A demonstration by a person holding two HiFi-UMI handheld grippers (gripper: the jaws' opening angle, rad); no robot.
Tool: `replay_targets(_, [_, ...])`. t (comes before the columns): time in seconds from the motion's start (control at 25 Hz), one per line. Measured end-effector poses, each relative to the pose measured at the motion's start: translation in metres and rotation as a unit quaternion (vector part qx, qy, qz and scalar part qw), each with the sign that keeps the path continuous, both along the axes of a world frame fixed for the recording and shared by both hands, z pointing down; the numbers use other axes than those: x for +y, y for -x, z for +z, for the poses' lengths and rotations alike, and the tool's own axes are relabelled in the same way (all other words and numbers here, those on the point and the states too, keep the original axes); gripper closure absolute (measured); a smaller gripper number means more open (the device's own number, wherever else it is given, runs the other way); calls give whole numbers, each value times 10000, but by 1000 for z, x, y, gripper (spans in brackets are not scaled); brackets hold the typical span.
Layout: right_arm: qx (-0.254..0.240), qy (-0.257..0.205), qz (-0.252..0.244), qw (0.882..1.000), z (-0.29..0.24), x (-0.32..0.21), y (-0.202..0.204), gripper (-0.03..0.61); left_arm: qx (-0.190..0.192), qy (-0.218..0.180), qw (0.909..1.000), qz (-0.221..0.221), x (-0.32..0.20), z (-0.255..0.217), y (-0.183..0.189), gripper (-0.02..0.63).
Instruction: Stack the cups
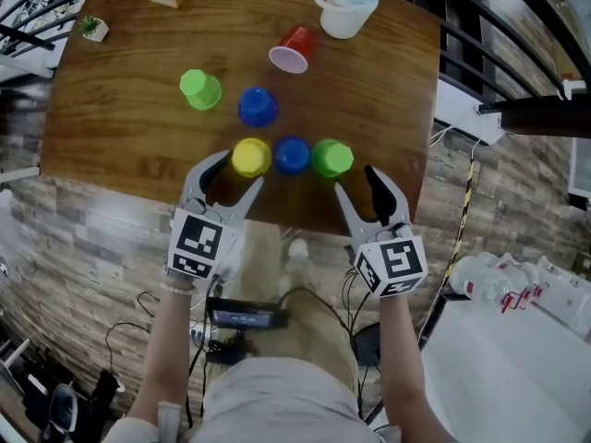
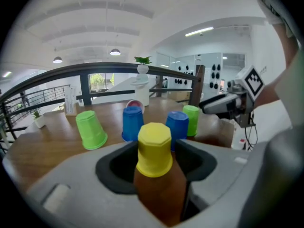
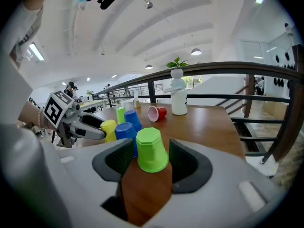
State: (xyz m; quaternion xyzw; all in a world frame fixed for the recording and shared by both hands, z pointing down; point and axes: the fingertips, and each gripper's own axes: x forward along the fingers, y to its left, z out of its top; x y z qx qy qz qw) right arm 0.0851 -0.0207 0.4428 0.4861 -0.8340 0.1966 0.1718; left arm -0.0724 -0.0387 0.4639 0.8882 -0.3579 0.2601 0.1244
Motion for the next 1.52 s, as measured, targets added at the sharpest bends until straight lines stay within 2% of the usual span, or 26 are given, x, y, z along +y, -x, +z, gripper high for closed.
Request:
replay_targets(0.24, [-12, 11, 61, 10000, -4, 3, -2, 357, 206, -95, 9997, 57, 5, -18, 6, 356])
replay_targets(0.36, [51, -58, 11, 10000, -13, 3, -1, 357, 343, -278, 9990, -117, 1, -42, 17, 356])
replay_targets(0.48, [77, -124, 4, 9999, -22, 1, 1, 357, 238, -582, 9976, -278, -16, -53, 35, 353])
replay_targets(0.68, [86, -267, 23, 9996, -37, -8, 10, 357, 58, -714, 9952, -667, -55, -47, 67, 341])
replay_targets(1.0, [97, -330, 315, 9989, -51, -25, 19, 357, -267, -705, 9934, -865, -107, -28, 91, 322])
replay_targets(1.44, [290, -217, 773, 9964, -49, -36, 21, 357, -151, -407, 9967, -683, -139, -1, 95, 322])
replay_targets(1.52, [347, -171, 793, 9961, -47, -35, 21, 357, -91, -434, 9967, -685, -142, -2, 94, 342])
